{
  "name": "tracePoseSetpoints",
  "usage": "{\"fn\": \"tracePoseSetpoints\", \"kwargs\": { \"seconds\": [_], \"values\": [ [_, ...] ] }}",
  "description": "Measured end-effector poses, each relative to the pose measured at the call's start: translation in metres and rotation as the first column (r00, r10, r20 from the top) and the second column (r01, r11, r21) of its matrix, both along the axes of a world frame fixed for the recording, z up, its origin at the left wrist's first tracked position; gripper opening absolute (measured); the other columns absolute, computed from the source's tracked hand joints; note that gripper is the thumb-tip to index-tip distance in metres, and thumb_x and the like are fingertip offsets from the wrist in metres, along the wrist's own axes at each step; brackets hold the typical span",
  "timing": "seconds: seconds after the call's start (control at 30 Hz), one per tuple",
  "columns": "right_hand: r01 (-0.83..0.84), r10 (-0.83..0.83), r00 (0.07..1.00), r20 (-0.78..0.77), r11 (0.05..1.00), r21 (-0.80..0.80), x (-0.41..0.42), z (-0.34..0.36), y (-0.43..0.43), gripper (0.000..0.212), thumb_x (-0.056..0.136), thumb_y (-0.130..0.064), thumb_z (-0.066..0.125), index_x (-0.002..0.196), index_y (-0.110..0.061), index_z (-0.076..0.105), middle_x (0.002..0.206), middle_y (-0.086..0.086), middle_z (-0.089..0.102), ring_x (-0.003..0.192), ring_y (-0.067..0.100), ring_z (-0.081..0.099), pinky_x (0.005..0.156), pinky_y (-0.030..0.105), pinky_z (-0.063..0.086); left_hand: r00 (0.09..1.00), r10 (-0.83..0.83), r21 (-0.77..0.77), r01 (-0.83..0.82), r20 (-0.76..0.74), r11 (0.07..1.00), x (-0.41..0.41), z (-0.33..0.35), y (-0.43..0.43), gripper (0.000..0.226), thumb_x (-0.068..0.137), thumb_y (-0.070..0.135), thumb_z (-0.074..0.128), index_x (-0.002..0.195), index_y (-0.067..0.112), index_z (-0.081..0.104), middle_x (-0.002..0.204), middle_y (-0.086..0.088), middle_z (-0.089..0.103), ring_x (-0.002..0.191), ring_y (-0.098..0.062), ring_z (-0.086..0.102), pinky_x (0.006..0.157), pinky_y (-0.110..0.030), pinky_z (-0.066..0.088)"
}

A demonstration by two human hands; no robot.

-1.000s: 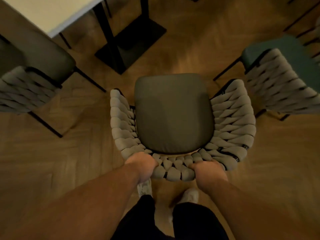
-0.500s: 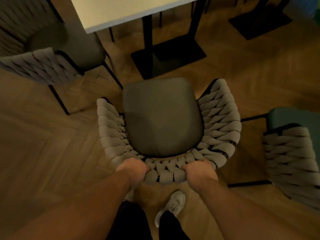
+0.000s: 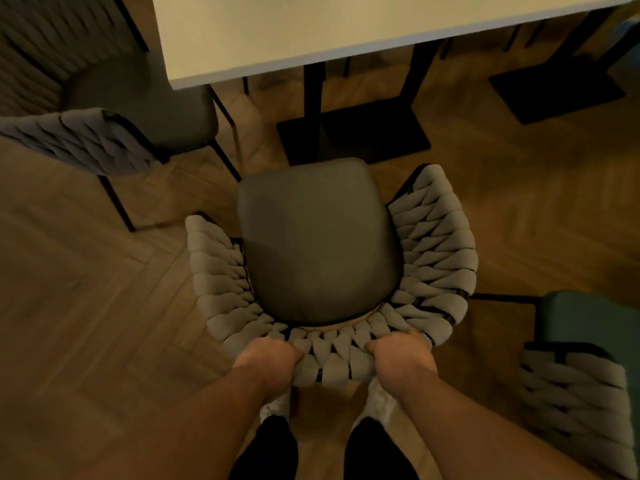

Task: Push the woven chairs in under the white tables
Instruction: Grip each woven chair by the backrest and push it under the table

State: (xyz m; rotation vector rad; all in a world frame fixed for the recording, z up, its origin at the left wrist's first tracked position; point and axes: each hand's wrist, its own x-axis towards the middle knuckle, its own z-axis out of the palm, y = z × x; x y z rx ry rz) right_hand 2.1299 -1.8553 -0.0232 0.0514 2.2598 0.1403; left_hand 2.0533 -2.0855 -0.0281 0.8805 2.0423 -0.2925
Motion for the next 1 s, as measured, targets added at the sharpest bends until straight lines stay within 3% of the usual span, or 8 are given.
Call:
{"fn": "tracePoseSetpoints", "kwargs": {
  "seconds": [0.17,0.43,0.53,0.63,1.0],
  "values": [
    [-0.08,0.077,0.996,-0.054,0.996,-0.04,-0.014,0.007,0.043,0.035,0.106,-0.021,0.049,0.136,-0.035,0.062,0.127,0.001,0.069,0.12,0.027,0.062,0.11,0.044,0.04,0.995,0.095,-0.007,-0.095,0.003,0.995,-0.002,-0.001,0.032,0.05,0.106,0.012,0.049,0.151,0.034,0.05,0.141,-0.005,0.062,0.125,-0.03,0.061,0.1,-0.044,0.054],
    [-0.176,0.176,0.984,0.012,0.983,-0.044,-0.035,0.01,0.11,0.041,0.107,-0.023,0.05,0.147,-0.032,0.056,0.142,0.004,0.064,0.133,0.029,0.056,0.12,0.047,0.032,0.985,0.17,0.001,-0.17,-0.02,0.985,-0.001,0.0,0.092,0.054,0.105,0.015,0.053,0.153,0.041,0.049,0.143,0.002,0.061,0.127,-0.025,0.061,0.102,-0.041,0.053],
    [-0.177,0.179,0.984,0.023,0.982,-0.065,-0.035,0.006,0.11,0.039,0.107,-0.023,0.048,0.143,-0.031,0.059,0.142,0.004,0.064,0.133,0.029,0.056,0.12,0.049,0.03,0.987,0.162,-0.016,-0.162,-0.011,0.987,-0.002,0.001,0.091,0.059,0.105,0.014,0.051,0.157,0.041,0.044,0.153,0.005,0.056,0.134,-0.023,0.057,0.108,-0.041,0.051],
    [-0.154,0.156,0.988,0.017,0.984,-0.084,-0.034,-0.001,0.106,0.034,0.106,-0.023,0.049,0.136,-0.027,0.063,0.138,0.005,0.066,0.13,0.03,0.058,0.119,0.051,0.032,0.989,0.147,-0.009,-0.147,-0.026,0.989,-0.006,0.003,0.087,0.064,0.106,0.011,0.049,0.161,0.043,0.038,0.162,0.009,0.047,0.142,-0.021,0.052,0.114,-0.041,0.046],
    [-0.136,0.139,0.99,0.019,0.982,-0.128,-0.03,0.006,0.093,0.036,0.106,-0.022,0.051,0.141,-0.026,0.061,0.142,0.008,0.064,0.132,0.031,0.057,0.117,0.05,0.038,0.993,0.108,-0.049,-0.105,0.043,0.993,-0.01,0.01,0.075,0.07,0.106,0.003,0.044,0.166,0.037,0.032,0.171,0.009,0.033,0.151,-0.02,0.042,0.121,-0.04,0.039]
  ]
}}
